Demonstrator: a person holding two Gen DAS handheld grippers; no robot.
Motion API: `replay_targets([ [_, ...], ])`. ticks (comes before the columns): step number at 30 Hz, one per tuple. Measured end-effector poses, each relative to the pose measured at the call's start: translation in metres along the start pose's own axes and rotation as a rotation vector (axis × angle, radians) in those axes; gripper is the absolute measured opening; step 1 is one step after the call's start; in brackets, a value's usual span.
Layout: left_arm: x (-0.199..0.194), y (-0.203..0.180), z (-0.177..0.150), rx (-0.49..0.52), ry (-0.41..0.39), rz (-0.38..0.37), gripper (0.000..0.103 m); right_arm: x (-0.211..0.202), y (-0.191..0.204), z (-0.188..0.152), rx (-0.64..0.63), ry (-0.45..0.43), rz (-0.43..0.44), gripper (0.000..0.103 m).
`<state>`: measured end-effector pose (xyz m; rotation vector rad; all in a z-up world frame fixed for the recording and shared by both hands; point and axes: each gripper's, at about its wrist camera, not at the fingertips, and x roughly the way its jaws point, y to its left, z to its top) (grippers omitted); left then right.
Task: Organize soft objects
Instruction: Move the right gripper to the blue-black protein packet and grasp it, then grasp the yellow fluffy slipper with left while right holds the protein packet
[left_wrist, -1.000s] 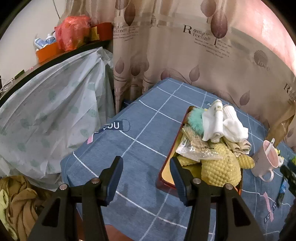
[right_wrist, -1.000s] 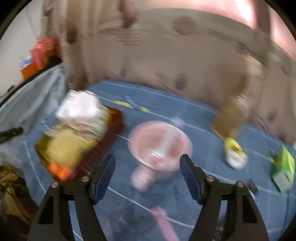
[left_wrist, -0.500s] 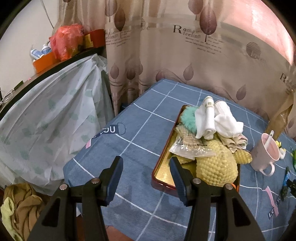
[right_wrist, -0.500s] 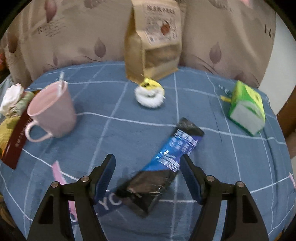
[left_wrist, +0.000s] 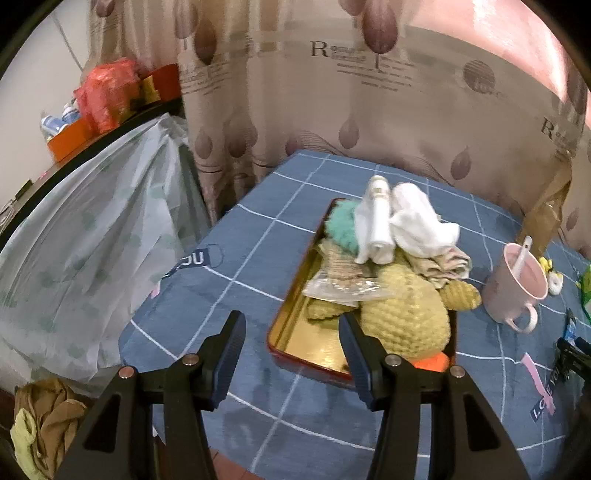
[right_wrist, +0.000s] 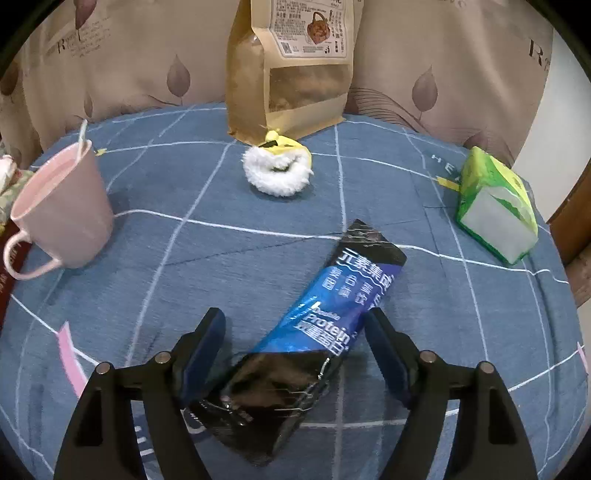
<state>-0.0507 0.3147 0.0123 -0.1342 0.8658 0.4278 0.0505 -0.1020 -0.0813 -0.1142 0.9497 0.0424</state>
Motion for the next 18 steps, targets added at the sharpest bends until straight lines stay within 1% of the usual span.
replay_targets([
  [3,-0.002,-0.012,0.001,0.024,0.001,-0.008,0.054,0.004,-0.002,-0.003,0.003,0.008,-0.01,0.076],
  [6,-0.004,-0.024,0.003,0.047,0.0,-0.02,0.054,0.009,-0.012,-0.007,0.053,0.02,0.036,0.075],
  [7,-0.005,-0.029,0.004,0.056,-0.002,-0.025,0.054,0.009,-0.014,-0.008,0.068,0.02,0.049,0.071],
  [11,-0.008,-0.05,0.005,0.096,-0.002,-0.043,0.054,0.007,-0.013,-0.01,0.049,0.002,0.053,0.057],
  [12,-0.008,-0.056,0.005,0.106,-0.002,-0.048,0.054,0.006,-0.013,-0.01,0.048,-0.001,0.057,0.052],
  [15,-0.011,-0.077,0.006,0.147,-0.003,-0.068,0.054,0.006,-0.018,-0.01,0.064,-0.012,0.069,0.046],
  [18,-0.013,-0.098,0.009,0.184,-0.006,-0.089,0.054,0.006,-0.023,-0.01,0.07,-0.018,0.085,0.044],
])
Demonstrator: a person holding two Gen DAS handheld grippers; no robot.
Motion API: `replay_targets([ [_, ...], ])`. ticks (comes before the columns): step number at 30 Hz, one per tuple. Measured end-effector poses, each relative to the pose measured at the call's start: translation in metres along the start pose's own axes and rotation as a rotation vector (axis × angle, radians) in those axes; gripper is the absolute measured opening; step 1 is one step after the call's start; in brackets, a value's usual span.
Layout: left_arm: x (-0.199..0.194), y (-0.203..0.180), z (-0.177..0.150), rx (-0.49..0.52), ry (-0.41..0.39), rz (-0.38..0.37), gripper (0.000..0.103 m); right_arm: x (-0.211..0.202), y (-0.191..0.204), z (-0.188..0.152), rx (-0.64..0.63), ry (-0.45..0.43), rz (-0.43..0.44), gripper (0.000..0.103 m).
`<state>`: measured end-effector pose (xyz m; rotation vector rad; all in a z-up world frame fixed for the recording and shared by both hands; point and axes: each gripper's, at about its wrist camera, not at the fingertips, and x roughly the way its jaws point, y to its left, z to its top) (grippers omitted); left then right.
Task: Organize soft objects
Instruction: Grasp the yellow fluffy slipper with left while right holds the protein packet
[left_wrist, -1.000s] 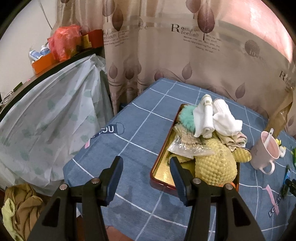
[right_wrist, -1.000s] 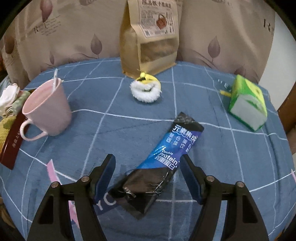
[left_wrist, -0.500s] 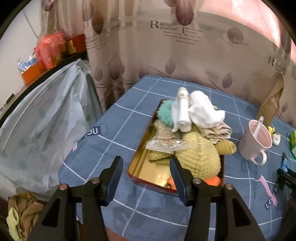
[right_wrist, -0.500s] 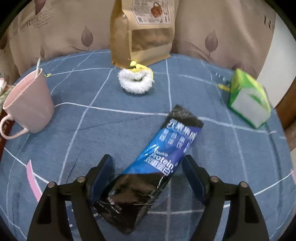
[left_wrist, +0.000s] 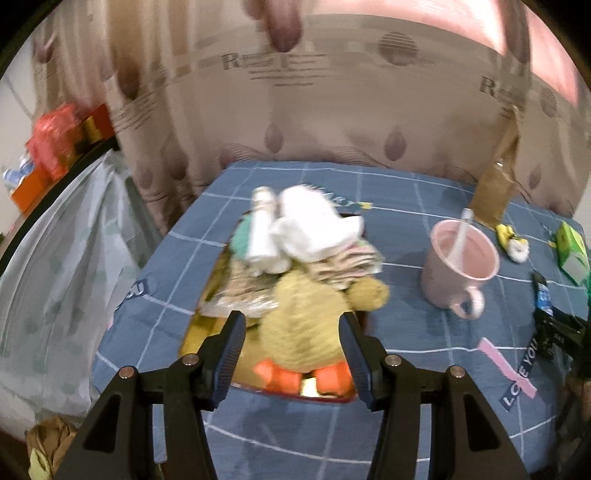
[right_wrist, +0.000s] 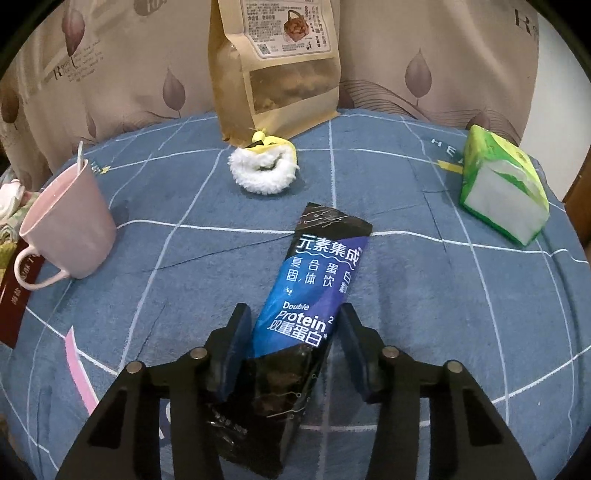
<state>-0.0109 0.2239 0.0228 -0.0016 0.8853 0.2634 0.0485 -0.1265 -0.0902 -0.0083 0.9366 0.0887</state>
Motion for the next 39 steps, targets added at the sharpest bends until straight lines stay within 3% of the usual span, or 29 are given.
replay_targets([
  [11,-0.003,-0.091,0.02,0.15,-0.006,-0.118,0.054,0.005,-0.016,0.009,-0.034,-0.01,0.008,0.041],
  [21,0.012,-0.182,0.04,0.222,0.055,-0.281,0.054,0.012,-0.066,0.019,-0.064,-0.044,-0.082,0.041],
  [27,0.03,-0.233,0.052,0.231,0.096,-0.363,0.054,0.013,-0.105,0.02,-0.025,-0.052,-0.082,0.041],
  [39,0.089,-0.33,0.079,0.28,0.139,-0.466,0.054,0.015,-0.114,0.02,0.002,-0.047,-0.046,0.042],
])
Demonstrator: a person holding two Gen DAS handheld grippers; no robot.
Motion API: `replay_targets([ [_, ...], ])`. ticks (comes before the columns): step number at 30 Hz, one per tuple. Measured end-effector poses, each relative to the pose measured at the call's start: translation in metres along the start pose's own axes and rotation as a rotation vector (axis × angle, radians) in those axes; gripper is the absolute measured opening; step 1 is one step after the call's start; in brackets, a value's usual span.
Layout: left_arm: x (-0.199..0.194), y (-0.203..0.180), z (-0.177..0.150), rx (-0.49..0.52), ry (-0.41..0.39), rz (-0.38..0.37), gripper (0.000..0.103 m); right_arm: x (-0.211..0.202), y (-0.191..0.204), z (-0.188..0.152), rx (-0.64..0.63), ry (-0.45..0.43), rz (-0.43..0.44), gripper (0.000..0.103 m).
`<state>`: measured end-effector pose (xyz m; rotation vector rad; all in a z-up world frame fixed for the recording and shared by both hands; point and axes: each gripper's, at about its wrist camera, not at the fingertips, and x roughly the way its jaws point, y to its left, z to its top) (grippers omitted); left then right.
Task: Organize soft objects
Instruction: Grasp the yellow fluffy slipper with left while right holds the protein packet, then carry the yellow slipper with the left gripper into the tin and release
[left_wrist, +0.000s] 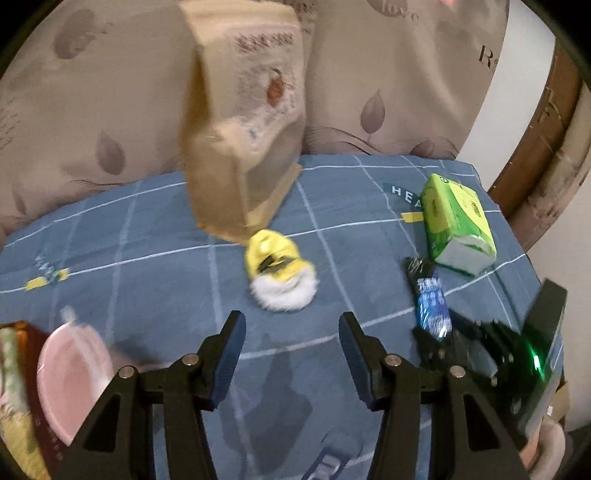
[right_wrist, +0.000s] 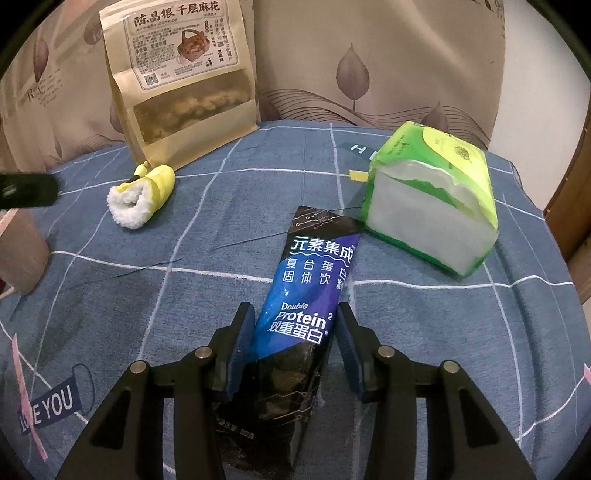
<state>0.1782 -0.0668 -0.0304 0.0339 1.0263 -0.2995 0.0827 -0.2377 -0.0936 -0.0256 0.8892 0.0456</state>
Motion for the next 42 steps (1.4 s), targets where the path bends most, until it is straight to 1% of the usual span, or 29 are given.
replay_targets([
  [7,0.052,-0.002,0.021,-0.018,0.067,0.035,0.054,0.001,-0.002,0.0,0.007,0.001,0.011,0.043],
  [12,0.072,0.005,0.03,-0.044,0.08,0.051,0.054,0.001,-0.002,0.0,0.012,0.002,0.018,0.043],
  [16,0.087,0.008,0.037,-0.042,0.087,0.069,0.054,0.001,-0.003,0.0,0.016,0.002,0.026,0.044],
  [19,0.096,0.008,0.041,-0.044,0.091,0.065,0.054,0.002,-0.003,0.0,0.018,0.002,0.03,0.044],
  [27,0.106,0.005,0.042,-0.035,0.1,0.062,0.053,0.002,-0.004,0.0,0.023,0.001,0.038,0.045],
  [34,0.099,0.009,0.039,-0.05,0.075,0.049,0.035,0.002,-0.004,0.0,0.023,0.002,0.04,0.045],
  [42,0.086,0.002,0.032,-0.017,0.068,0.067,0.032,0.002,-0.004,0.0,0.02,0.002,0.036,0.045],
])
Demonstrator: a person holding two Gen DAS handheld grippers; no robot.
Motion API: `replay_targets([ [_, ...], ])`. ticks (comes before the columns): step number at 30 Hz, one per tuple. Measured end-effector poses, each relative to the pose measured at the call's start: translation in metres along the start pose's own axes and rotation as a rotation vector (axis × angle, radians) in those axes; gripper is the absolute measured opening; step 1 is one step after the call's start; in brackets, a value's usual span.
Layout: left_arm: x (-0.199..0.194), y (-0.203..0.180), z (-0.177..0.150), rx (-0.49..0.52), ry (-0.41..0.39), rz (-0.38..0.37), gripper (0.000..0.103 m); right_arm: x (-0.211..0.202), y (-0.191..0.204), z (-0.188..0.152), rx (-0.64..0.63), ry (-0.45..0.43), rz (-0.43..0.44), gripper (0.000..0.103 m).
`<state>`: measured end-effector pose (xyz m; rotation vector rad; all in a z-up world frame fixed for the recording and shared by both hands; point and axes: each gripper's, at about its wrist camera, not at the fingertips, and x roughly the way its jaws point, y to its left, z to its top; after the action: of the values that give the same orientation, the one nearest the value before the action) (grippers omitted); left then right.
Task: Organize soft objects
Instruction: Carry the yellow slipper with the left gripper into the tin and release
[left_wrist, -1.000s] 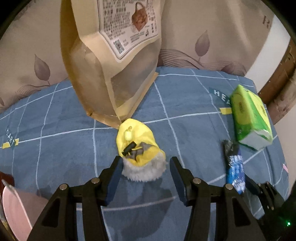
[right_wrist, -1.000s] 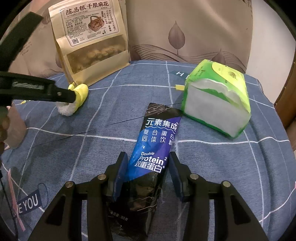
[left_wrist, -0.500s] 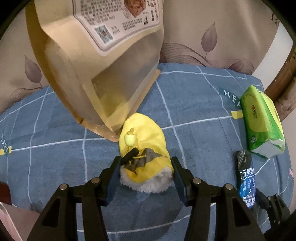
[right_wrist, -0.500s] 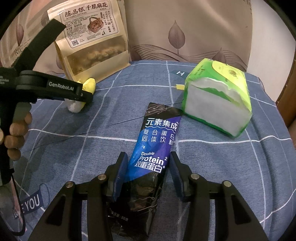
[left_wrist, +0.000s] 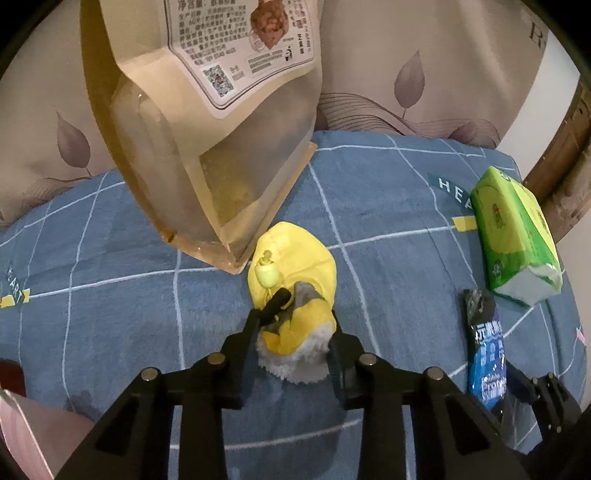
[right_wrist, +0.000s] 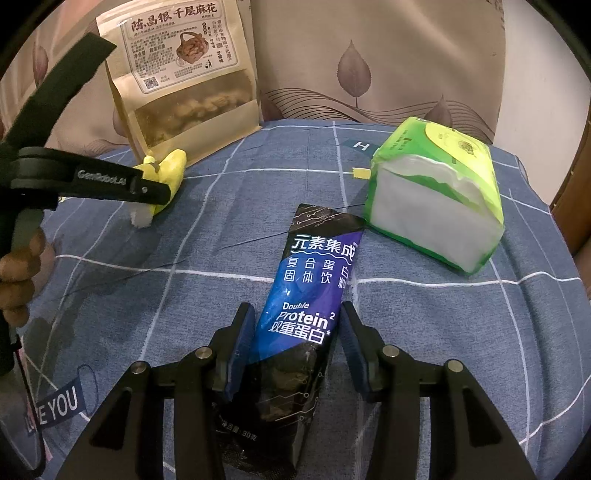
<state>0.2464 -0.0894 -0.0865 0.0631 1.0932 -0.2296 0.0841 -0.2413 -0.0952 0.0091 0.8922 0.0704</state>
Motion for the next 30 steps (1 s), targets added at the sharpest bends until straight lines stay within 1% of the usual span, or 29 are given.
replay_targets([
  [4,-0.012,-0.005,-0.008,0.019,0.003,0.005,0.032,0.0,0.001,0.0,-0.003,0.0,-0.003,0.045],
  [6,-0.018,-0.008,-0.012,0.024,0.007,-0.006,0.032,0.0,0.001,0.0,-0.004,0.001,-0.004,0.045],
  [13,-0.043,-0.014,-0.034,0.053,0.015,-0.017,0.032,0.001,0.001,0.001,-0.009,0.001,-0.01,0.045],
  [19,-0.066,-0.017,-0.052,0.077,0.006,-0.022,0.032,0.001,0.002,0.0,-0.009,0.001,-0.011,0.045],
  [30,-0.114,-0.003,-0.087,0.089,-0.016,-0.021,0.032,0.001,0.002,0.0,-0.01,0.001,-0.012,0.045],
])
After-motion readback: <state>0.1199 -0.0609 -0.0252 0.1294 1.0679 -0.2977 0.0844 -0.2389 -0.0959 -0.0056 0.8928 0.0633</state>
